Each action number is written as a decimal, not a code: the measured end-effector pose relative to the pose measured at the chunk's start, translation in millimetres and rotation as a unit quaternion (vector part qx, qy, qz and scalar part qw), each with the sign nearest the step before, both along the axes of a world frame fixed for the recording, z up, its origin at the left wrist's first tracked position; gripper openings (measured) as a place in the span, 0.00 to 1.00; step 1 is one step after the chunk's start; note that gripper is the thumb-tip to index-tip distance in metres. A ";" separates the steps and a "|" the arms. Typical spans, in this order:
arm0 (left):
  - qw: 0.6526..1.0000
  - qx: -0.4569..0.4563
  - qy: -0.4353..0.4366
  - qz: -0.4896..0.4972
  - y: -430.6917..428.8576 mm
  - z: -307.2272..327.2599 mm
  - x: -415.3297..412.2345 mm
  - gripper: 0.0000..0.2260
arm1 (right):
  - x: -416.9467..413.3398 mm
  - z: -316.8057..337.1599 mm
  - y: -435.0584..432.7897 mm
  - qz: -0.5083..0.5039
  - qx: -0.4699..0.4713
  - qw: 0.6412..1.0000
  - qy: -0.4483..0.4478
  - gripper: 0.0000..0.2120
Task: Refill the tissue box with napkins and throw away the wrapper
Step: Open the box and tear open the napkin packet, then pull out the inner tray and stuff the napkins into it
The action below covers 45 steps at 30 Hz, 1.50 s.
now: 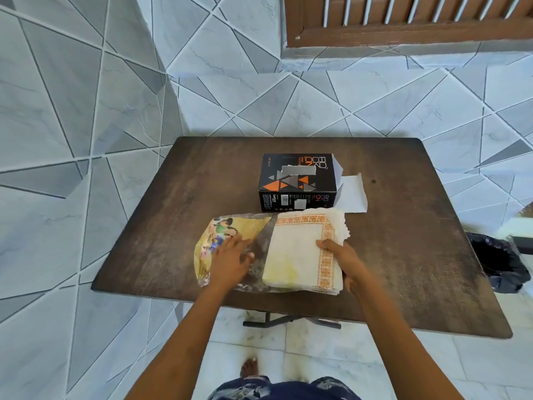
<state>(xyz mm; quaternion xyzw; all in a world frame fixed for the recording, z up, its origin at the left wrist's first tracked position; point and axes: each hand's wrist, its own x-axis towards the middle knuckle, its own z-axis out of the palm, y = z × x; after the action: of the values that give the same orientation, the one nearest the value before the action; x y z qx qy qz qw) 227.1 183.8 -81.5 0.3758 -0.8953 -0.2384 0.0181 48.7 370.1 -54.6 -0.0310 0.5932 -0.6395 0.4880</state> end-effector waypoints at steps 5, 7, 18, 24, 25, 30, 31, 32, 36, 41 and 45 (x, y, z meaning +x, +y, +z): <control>0.986 0.018 -0.165 -0.013 -11.0 -19.8 13.2 0.26 | -10.6 27.0 7.8 0.021 -0.028 0.999 0.040 0.16; 0.987 0.018 -0.158 0.015 -21.9 -17.4 20.9 0.26 | -13.6 41.2 7.6 0.024 -0.059 0.998 0.031 0.14; 0.987 0.037 -0.116 0.103 -86.1 9.6 60.0 0.23 | 54.6 91.9 -115.1 0.068 -0.123 0.989 -0.051 0.07; 0.980 0.046 0.071 0.178 -125.4 4.2 102.4 0.17 | 97.8 83.2 -196.6 0.117 -0.130 0.974 -0.142 0.06; 0.981 0.036 0.062 0.181 -130.7 2.8 107.5 0.17 | 100.0 74.8 -201.9 0.117 -0.120 0.975 -0.149 0.06; 0.993 -0.008 -0.100 0.066 -161.1 -3.8 125.4 0.27 | 107.7 19.8 -220.5 0.098 -0.033 0.985 -0.135 0.08; 0.992 -0.018 -0.115 0.038 -167.3 -5.5 127.4 0.27 | 108.6 10.8 -221.3 0.089 -0.018 0.987 -0.136 0.07; 0.992 -0.019 -0.121 0.024 -172.9 -8.4 128.7 0.27 | 108.4 4.3 -220.6 0.080 -0.009 0.987 -0.138 0.06; 0.992 -0.023 -0.123 0.022 -190.6 -12.4 130.0 0.24 | 101.3 -18.2 -221.2 0.058 0.024 0.992 -0.112 0.10; 0.989 -0.020 -0.144 0.030 -209.2 -11.9 132.6 0.25 | 101.1 -27.0 -242.7 0.047 0.056 0.997 -0.036 0.17; 0.985 0.001 -0.164 0.051 -212.5 -11.8 133.4 0.26 | 102.8 -26.2 -270.8 0.026 0.112 0.987 0.115 0.21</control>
<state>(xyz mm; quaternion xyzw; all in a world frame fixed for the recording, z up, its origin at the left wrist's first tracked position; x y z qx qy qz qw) 360.5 -28.6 -93.3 0.4547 -0.8657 -0.1732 -0.1174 151.4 99.3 -80.8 -0.0647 0.7125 -0.5480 0.4335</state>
